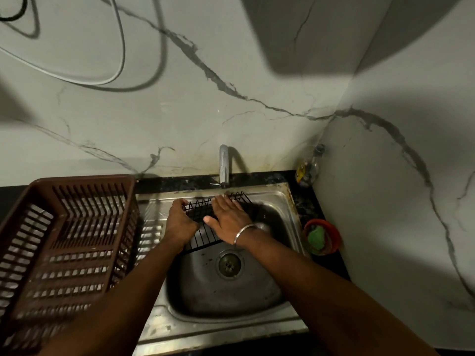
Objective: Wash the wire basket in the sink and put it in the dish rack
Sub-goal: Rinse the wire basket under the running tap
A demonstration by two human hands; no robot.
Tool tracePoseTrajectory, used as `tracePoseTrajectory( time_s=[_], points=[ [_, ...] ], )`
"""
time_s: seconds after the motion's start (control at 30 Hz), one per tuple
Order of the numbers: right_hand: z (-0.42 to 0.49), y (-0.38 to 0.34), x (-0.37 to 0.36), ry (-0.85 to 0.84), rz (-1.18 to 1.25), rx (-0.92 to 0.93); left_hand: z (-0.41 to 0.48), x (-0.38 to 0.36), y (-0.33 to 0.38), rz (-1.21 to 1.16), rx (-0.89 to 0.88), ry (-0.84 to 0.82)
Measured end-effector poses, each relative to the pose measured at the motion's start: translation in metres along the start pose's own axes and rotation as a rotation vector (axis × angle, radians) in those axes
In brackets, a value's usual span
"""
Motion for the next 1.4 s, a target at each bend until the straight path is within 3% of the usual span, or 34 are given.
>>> tracePoseTrajectory(
  time_s=[0.17,0.3,0.43,0.57,0.7,0.83,0.97,1.1,1.23,1.4],
  points=[
    [0.006,0.002,0.003,0.016,0.059,-0.115,0.001,-0.001,-0.002,-0.018,-0.011,0.007],
    [0.010,-0.013,0.000,0.039,0.006,0.049,0.002,-0.006,-0.001,-0.054,-0.033,0.012],
    [0.017,0.008,0.009,0.026,0.098,-0.190,0.002,-0.005,-0.003,-0.067,-0.011,0.005],
    [0.019,0.000,0.009,0.028,0.028,-0.045,0.001,0.000,-0.010,-0.096,0.011,-0.021],
    [0.020,0.031,0.015,0.001,0.090,-0.294,0.000,0.005,-0.012,-0.068,0.024,-0.043],
    [0.019,0.016,0.009,-0.008,0.026,-0.112,-0.001,0.002,-0.006,-0.056,0.009,-0.041],
    [0.020,0.031,0.015,-0.031,0.093,-0.285,-0.001,0.000,0.004,-0.061,-0.018,-0.050],
    [0.015,0.006,0.009,-0.015,0.059,-0.065,0.000,-0.005,0.011,-0.048,-0.056,-0.058],
    [0.021,0.005,0.009,-0.002,0.124,-0.156,0.004,-0.011,0.018,-0.043,-0.083,-0.088],
    [0.017,-0.007,0.009,0.052,0.159,-0.067,0.009,-0.019,0.029,-0.032,-0.124,-0.128]
  ],
)
Point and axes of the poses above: each hand's wrist, its own z-axis towards the middle knuckle, its own x-axis out of the back of the hand, y = z × x, the point moved 3 cm from there along z, towards the middle knuckle, and after that the axes turned 7 degrees about -y, right-handed, at the moved point
